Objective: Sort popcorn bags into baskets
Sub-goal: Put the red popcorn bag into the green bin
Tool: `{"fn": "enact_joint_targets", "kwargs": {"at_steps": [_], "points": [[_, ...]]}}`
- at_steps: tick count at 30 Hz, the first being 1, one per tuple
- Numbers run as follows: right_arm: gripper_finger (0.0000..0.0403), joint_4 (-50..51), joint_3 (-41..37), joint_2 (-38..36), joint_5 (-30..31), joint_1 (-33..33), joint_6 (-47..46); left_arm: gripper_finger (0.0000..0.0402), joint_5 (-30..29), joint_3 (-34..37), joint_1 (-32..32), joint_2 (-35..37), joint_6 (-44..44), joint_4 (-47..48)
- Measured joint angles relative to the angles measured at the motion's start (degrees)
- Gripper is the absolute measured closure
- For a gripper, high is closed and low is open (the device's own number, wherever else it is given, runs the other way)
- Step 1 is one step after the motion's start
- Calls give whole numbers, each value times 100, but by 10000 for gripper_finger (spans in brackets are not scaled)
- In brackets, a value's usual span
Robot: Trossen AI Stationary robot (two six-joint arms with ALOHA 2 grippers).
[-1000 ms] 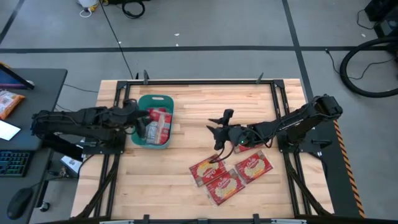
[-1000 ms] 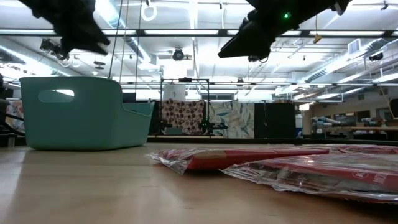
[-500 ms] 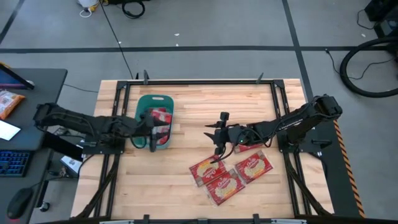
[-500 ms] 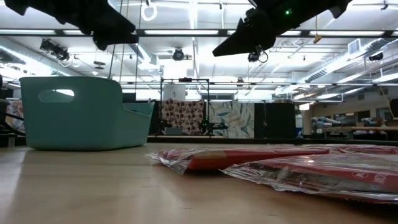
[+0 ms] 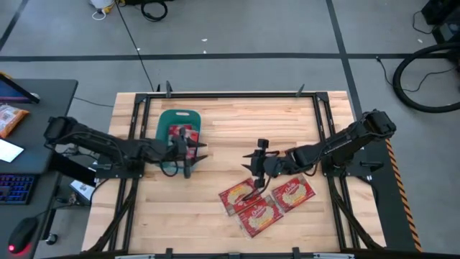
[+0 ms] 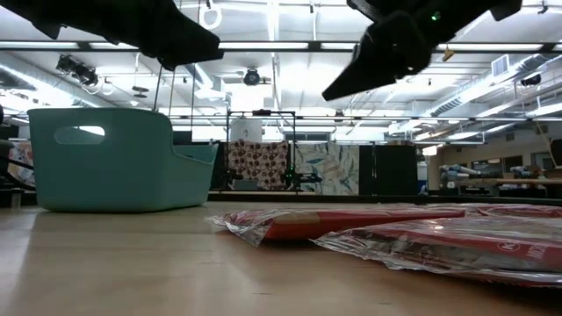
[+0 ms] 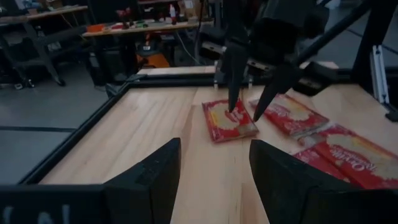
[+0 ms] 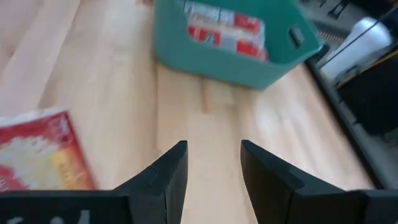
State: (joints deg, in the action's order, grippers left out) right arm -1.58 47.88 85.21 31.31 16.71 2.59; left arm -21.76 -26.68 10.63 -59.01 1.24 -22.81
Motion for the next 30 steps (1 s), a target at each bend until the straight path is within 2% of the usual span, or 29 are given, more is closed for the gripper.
{"fn": "enact_joint_targets", "kwargs": {"at_steps": [6, 17, 25, 30], "points": [[249, 455, 37, 0, -307, 174, -754, 205, 3, 0, 94, -310, 273, -264], [250, 2586, 944, 0, -500, 487, -2143, 205, -4, 0, 47, -586, 410, -360], [249, 5022, 988, 0, -560, 713, -3429, 205, -23, 0, 44, -586, 567, -487], [231, 5467, 698, 0, -677, 882, -3813, 205, -24, 0, 42, -586, 697, -640]]}}
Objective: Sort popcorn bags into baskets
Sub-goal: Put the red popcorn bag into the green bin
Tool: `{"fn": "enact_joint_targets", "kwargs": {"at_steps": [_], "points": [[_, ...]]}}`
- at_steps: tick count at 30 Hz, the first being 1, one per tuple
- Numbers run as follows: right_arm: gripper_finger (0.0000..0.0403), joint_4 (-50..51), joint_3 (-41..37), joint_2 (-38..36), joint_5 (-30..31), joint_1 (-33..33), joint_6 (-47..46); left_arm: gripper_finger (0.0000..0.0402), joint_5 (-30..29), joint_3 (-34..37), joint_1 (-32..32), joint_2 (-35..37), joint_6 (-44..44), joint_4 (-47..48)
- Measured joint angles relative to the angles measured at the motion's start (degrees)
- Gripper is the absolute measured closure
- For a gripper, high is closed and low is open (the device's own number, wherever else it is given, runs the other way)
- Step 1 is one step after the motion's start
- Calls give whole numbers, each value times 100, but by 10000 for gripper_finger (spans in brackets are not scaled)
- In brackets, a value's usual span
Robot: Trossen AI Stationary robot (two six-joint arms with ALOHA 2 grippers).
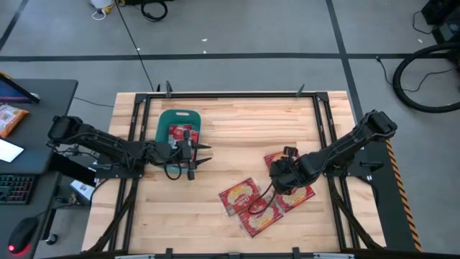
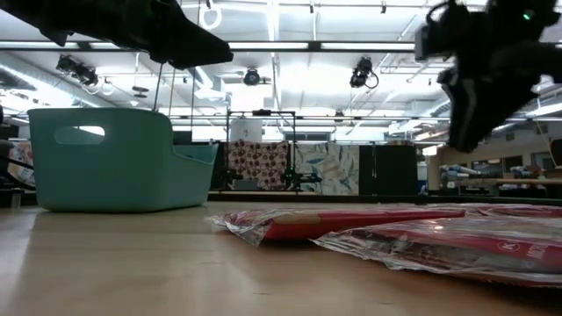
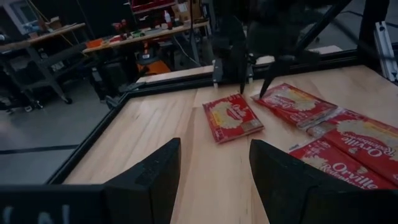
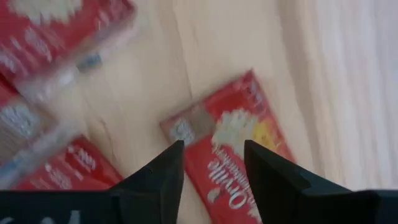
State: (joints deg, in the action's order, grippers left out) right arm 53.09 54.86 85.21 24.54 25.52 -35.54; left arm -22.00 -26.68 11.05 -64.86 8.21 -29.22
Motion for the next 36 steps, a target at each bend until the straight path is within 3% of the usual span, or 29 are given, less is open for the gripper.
{"fn": "enact_joint_targets", "kwargs": {"at_steps": [10, 16, 28, 32, 36], "points": [[156, -70, -762, 0, -59, 100, -40, 205, 0, 0, 0, 0, 2, -4], [154, -440, -1338, 0, -112, 100, -28, 205, 0, 0, 0, 0, -11, 42], [213, -906, -1867, 0, 129, 100, 228, 205, 0, 0, 0, 0, -200, 158], [262, -1148, -2008, -20, 75, 107, 305, 205, 0, 0, 0, 0, -280, 197], [335, -1215, -2002, -9, -1, 107, 321, 205, 0, 0, 0, 0, -306, 208]]}}
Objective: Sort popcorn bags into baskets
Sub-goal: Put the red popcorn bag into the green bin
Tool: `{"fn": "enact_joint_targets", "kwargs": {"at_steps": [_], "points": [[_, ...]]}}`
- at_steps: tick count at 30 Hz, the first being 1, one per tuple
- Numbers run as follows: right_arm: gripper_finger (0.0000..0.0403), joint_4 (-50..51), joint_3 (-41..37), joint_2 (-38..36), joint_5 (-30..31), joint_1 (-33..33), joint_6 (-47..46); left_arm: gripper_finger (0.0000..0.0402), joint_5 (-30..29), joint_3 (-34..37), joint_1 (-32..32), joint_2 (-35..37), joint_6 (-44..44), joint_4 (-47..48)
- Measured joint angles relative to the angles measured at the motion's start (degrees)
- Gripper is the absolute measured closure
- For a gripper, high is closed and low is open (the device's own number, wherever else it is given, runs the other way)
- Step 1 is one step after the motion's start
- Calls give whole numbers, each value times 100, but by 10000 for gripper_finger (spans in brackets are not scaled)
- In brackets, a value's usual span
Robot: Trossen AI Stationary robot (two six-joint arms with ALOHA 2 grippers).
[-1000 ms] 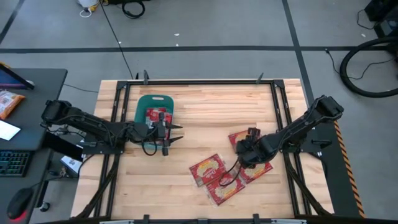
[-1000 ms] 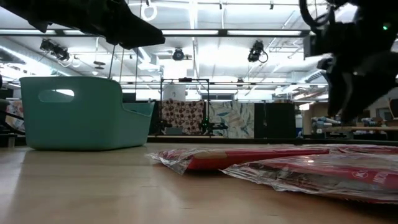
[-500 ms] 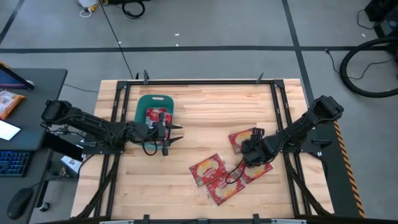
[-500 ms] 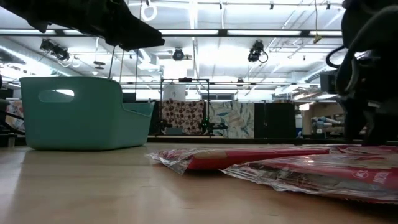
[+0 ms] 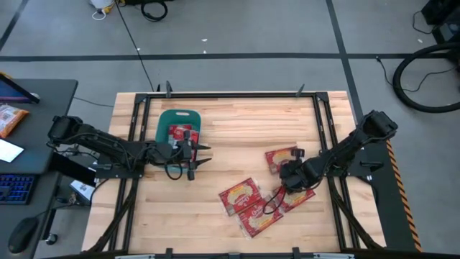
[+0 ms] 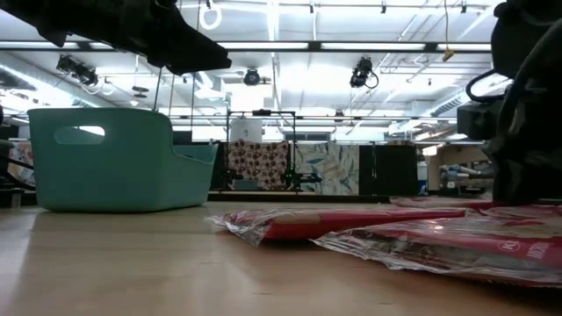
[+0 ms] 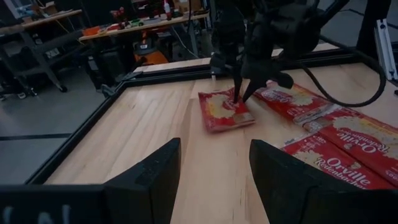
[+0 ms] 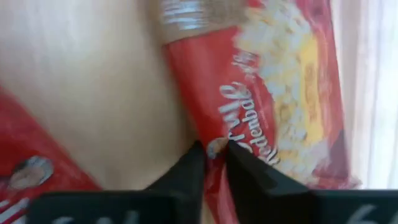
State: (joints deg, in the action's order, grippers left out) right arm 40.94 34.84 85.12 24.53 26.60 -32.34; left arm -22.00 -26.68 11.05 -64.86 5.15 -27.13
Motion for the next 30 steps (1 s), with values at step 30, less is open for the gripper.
{"fn": "enact_joint_targets", "kwargs": {"at_steps": [30], "points": [[396, -23, 3337, 16, -101, -951, 2500, 114, -60, -929, 53, -1516, 890, -10]]}}
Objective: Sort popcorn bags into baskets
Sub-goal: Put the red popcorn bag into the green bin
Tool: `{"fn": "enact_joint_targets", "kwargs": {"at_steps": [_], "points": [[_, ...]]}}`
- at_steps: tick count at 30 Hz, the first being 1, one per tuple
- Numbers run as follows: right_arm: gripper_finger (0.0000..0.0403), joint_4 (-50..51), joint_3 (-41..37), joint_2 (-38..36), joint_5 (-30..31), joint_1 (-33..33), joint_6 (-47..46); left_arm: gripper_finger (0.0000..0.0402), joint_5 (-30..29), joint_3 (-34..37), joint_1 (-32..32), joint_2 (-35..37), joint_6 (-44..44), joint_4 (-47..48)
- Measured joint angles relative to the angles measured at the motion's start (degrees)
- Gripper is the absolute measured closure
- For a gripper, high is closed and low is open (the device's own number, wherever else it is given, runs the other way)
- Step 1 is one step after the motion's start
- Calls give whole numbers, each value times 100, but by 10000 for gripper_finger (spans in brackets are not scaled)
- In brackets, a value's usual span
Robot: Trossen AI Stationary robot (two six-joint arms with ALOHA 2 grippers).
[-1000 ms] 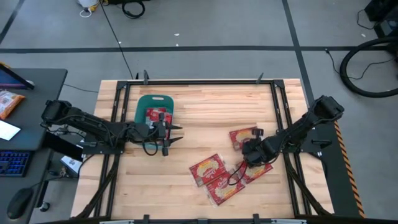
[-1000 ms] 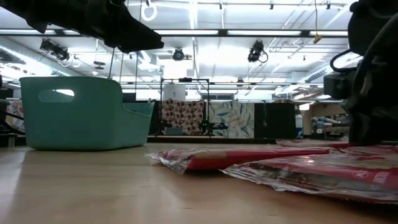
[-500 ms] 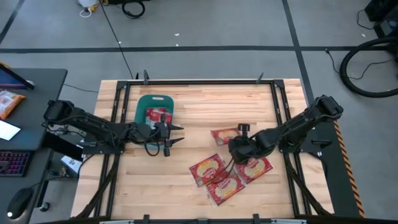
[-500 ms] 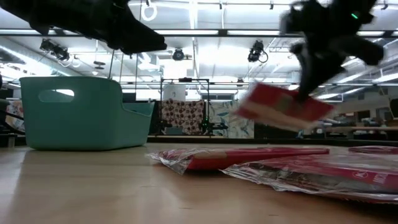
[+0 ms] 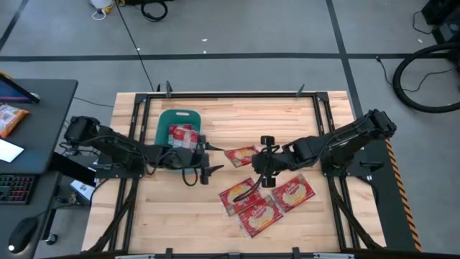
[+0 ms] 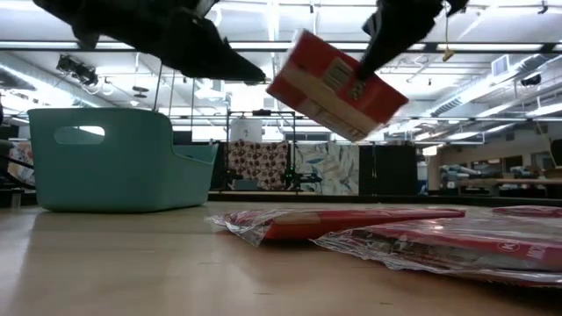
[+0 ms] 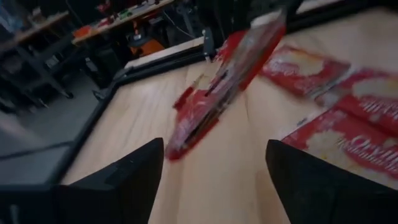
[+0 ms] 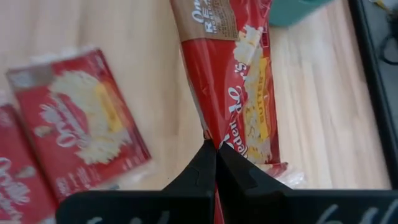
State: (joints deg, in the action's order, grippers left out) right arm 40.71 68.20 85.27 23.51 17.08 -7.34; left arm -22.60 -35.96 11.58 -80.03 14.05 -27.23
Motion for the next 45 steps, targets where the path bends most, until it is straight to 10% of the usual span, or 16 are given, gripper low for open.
{"fn": "enact_joint_targets", "kwargs": {"at_steps": [8, 23, 35, 45], "points": [[397, -771, 33, 0, -948, -205, 446, 111, -53, -430, 58, -693, 1332, -97], [392, -1581, 35, 0, -1936, -596, 553, 200, 106, -828, 183, -923, 455, -161], [362, -1843, 33, -11, -1852, -606, 759, 364, -158, -983, 214, -923, 380, -19], [299, -1576, 35, -436, -1170, -599, 740, 362, -664, -999, 420, -283, 156, 1017]]}}
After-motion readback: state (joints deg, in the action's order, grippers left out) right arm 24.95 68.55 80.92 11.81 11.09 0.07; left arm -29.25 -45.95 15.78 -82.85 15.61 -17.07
